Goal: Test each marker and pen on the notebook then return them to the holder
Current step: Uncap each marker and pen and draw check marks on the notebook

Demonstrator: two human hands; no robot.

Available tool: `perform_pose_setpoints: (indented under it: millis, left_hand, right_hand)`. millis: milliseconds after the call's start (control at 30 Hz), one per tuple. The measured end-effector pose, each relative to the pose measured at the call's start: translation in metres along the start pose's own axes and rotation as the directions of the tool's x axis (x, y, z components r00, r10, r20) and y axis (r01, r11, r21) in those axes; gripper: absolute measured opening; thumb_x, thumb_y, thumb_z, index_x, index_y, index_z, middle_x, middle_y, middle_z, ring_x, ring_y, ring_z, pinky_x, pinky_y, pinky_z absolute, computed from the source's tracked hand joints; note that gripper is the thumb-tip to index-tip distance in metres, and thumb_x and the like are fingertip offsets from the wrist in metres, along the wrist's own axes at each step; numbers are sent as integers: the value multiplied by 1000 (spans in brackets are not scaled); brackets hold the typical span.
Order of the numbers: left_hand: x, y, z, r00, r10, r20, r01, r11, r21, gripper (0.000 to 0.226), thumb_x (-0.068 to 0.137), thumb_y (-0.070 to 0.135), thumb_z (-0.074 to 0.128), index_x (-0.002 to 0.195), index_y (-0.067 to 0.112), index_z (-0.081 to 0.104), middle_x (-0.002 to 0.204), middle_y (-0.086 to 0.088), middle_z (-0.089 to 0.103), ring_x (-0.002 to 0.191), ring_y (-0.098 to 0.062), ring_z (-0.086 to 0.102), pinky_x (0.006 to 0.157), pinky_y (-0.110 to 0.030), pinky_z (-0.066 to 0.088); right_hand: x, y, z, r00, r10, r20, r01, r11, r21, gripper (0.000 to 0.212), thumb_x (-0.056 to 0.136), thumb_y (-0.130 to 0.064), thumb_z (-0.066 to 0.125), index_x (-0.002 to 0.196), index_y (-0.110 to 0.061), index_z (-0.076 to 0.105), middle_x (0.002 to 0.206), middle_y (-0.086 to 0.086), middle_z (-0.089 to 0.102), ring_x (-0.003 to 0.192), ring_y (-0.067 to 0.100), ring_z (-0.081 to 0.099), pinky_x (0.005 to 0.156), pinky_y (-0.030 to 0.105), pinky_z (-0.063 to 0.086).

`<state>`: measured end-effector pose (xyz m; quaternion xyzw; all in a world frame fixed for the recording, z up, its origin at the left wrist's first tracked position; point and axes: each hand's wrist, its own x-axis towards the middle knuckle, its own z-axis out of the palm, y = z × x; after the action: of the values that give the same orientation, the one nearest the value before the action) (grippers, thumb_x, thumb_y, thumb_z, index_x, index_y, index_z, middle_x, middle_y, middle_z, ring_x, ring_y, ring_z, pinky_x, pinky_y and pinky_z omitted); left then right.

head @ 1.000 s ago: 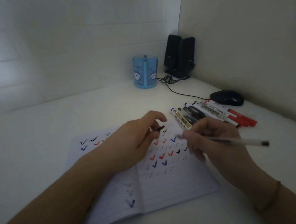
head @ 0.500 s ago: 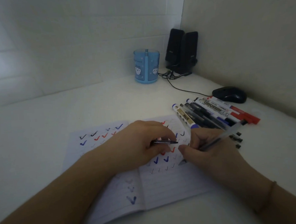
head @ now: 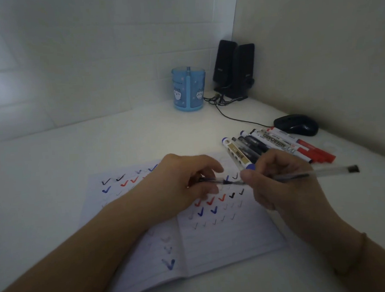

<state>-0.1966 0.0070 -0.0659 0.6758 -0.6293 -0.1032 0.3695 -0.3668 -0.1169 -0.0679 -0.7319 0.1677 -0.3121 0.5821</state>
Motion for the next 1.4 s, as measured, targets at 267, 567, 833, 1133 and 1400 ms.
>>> perform_pose_setpoints:
  millis: [267, 567, 833, 1133, 1400]
  left_hand:
    - [1, 7, -1, 997, -66, -47, 59, 988, -143, 12, 85, 10, 68, 93, 17, 66, 78, 8, 71, 70, -2, 69, 68, -17, 55]
    - [1, 4, -1, 996, 34, -84, -40, 997, -71, 14, 84, 16, 70, 94, 25, 67, 80, 8, 70, 69, -8, 68, 70, -32, 57]
    - [-2, 7, 0, 989, 77, -123, -94, 986, -136, 11, 84, 7, 69, 93, 13, 71, 68, 7, 68, 58, -9, 66, 59, -18, 52]
    - [0, 10, 2, 989, 24, -148, -62, 963, -262, 14, 83, 3, 69, 89, 16, 72, 61, 2, 69, 55, -12, 67, 57, -24, 55]
    - [4, 15, 11, 996, 38, -75, -46, 993, -108, 33, 80, 35, 73, 111, 29, 64, 91, 15, 69, 79, 3, 65, 76, -19, 51]
  right_hand:
    - [0, 1, -4, 999, 18, 46, -26, 983, 180, 12, 71, -6, 47, 79, -7, 56, 51, 11, 56, 41, 23, 48, 38, 18, 29]
    - [0, 0, -4, 999, -8, 52, -2, 982, 191, 5, 67, -12, 59, 72, -12, 60, 54, 11, 61, 40, 20, 50, 38, 20, 31]
    - [-2, -7, 1, 998, -39, 55, 34, 996, 86, 4, 73, -16, 69, 72, -12, 69, 69, 10, 72, 44, 25, 61, 38, 20, 40]
    - [-4, -4, 4, 987, -154, 44, 148, 983, 110, 14, 72, -18, 73, 77, -6, 67, 70, 7, 73, 46, 23, 63, 44, 15, 46]
    - [6, 4, -7, 927, -375, 24, 367, 886, -282, 19, 86, -25, 58, 105, -23, 61, 95, -7, 66, 96, 4, 64, 85, 14, 49]
